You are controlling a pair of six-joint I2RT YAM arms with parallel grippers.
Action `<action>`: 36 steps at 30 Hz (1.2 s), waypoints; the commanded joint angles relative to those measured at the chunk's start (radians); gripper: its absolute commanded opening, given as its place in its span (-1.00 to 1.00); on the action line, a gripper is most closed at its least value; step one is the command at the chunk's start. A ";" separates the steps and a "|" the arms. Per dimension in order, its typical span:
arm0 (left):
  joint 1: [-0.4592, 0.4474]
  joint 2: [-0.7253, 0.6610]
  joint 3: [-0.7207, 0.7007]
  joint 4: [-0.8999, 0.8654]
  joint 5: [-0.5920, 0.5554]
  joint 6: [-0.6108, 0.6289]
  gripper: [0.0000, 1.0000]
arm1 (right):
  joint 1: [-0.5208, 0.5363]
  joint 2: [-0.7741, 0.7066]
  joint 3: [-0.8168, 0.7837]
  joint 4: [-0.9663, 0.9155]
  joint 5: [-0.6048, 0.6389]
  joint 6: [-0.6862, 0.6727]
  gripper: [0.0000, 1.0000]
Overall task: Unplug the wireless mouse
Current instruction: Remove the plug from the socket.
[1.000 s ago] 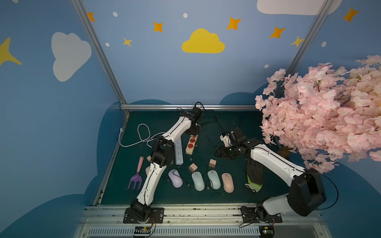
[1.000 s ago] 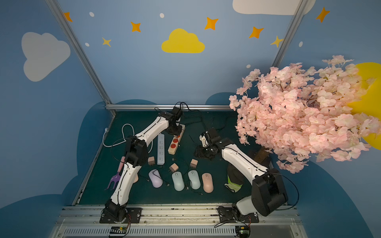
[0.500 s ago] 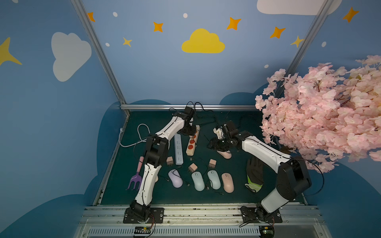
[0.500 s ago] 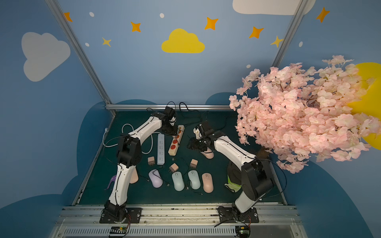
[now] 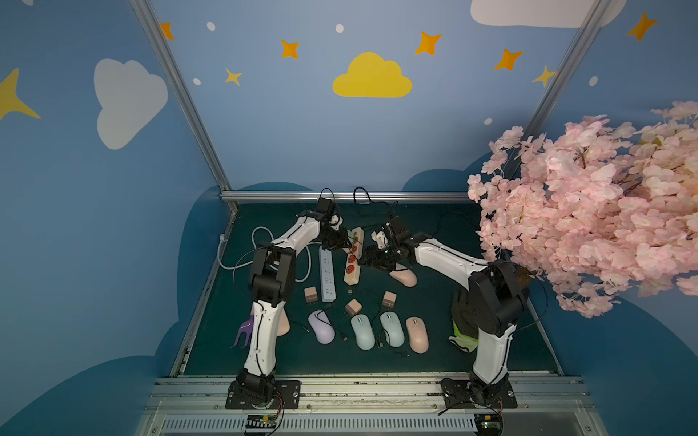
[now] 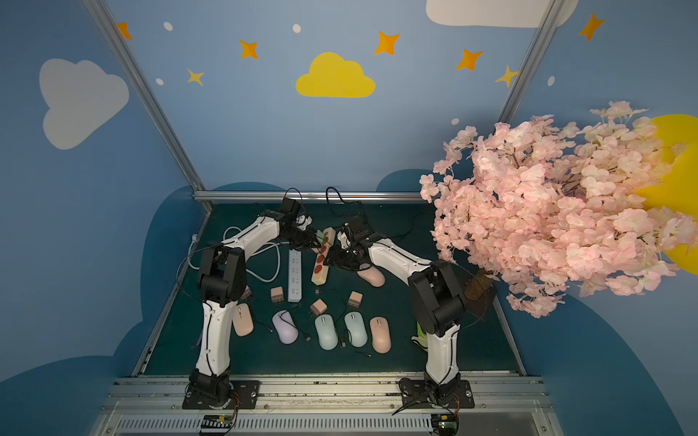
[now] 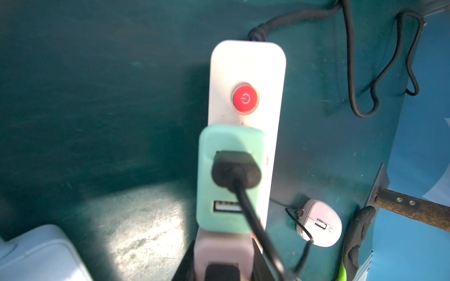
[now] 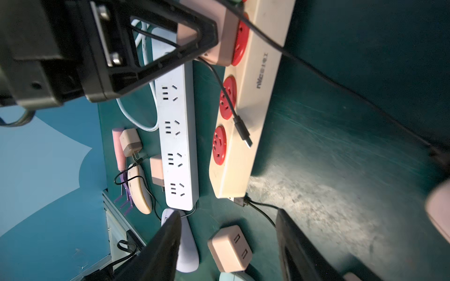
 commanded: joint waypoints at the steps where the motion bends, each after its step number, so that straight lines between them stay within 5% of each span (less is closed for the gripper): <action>1: 0.002 -0.033 -0.013 0.020 0.036 -0.027 -0.92 | 0.014 0.043 0.046 0.018 -0.015 0.027 0.28; 10: 0.001 -0.041 -0.033 0.036 0.043 -0.037 -0.92 | 0.016 0.114 0.083 -0.050 0.048 0.062 0.21; 24: -0.007 -0.051 -0.076 0.072 0.047 -0.065 -0.92 | 0.010 0.203 0.092 0.105 -0.083 0.076 -0.07; 36: -0.010 -0.077 -0.131 0.104 0.023 -0.093 -0.92 | 0.015 0.183 -0.053 0.249 -0.046 0.113 -0.39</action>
